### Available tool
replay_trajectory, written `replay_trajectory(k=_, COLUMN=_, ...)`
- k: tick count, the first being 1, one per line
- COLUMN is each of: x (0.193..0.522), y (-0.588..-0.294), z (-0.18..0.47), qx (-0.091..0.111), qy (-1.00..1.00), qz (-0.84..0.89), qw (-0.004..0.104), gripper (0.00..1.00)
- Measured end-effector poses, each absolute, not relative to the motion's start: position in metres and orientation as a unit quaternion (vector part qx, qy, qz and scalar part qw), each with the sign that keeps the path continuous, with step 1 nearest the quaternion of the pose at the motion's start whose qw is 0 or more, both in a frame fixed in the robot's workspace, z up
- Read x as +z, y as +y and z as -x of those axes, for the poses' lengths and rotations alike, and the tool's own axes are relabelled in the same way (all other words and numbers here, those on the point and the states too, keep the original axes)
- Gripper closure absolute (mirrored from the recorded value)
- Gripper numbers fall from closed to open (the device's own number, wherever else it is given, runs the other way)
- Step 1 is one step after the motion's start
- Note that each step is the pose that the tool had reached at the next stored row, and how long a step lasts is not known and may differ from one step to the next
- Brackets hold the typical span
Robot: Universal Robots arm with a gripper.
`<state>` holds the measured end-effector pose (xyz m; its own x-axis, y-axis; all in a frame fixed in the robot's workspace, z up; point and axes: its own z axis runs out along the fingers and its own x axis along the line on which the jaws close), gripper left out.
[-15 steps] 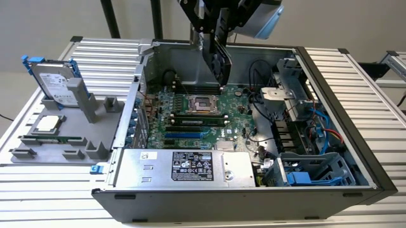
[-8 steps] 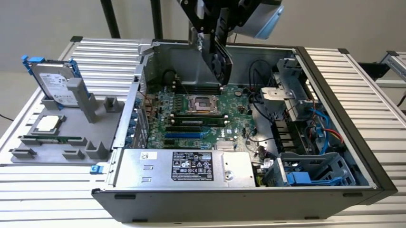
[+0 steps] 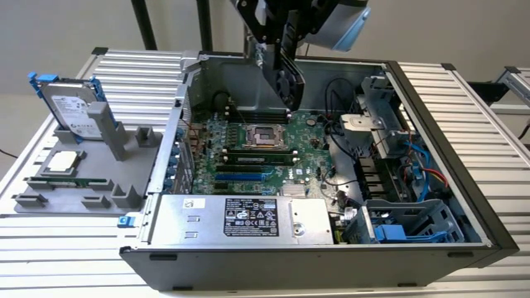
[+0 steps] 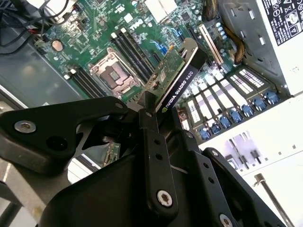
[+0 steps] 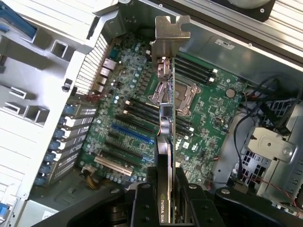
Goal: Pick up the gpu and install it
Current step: 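Insert the gpu into the slot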
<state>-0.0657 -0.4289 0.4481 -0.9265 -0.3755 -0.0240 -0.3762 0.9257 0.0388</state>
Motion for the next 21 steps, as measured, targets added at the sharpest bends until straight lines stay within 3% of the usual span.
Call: replay_trajectory(k=21, x=0.448, y=-0.4289, z=0.0657, qx=0.022, qy=0.967, qz=0.253, qw=0.007, gripper=1.0)
